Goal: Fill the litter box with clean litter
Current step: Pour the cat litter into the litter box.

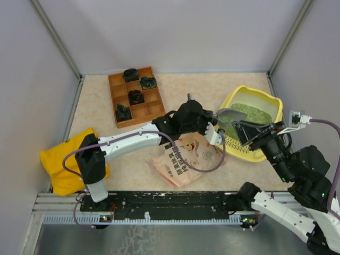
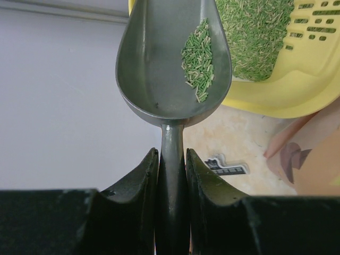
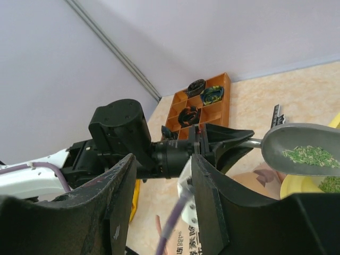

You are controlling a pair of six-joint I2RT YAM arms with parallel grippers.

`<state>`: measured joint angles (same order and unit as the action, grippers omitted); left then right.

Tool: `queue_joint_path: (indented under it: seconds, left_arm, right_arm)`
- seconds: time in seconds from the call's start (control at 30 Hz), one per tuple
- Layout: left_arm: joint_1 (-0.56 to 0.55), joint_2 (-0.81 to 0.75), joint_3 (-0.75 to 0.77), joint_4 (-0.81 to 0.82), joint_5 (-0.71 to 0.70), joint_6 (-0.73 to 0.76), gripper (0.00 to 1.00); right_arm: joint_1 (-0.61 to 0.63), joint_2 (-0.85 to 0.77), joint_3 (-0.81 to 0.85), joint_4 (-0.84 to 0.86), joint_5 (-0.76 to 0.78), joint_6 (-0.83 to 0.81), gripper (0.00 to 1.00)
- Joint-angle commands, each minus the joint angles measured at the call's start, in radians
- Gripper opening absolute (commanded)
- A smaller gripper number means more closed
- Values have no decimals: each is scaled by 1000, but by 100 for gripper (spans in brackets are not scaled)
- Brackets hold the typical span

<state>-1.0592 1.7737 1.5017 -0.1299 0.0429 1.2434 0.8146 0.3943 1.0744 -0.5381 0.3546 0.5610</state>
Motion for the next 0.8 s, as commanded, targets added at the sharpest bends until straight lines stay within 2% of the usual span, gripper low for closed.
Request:
queue_joint_path:
  seconds: [0.0,0.2,0.47,0.67,0.77]
  left_arm:
    - [-50,34,47,69,-132,214,0]
    - [-110,80,30,95,-299,421,0]
    - [-157,148,16,168,-480,619,0]
    - [-166,151,3,187,-503,634,0]
    - [-166,152,5,197,-505,596,0]
  right_arm:
    - [-5,-21,10,68,26,-17,46]
    - [-5,-21,11,72,30,-29,46]
    - [-5,-23,1,72,23,-17,46]
    - [-6,-25,0,69,23,-17,46]
    - [-6,-25,-3,68,23,-15,46]
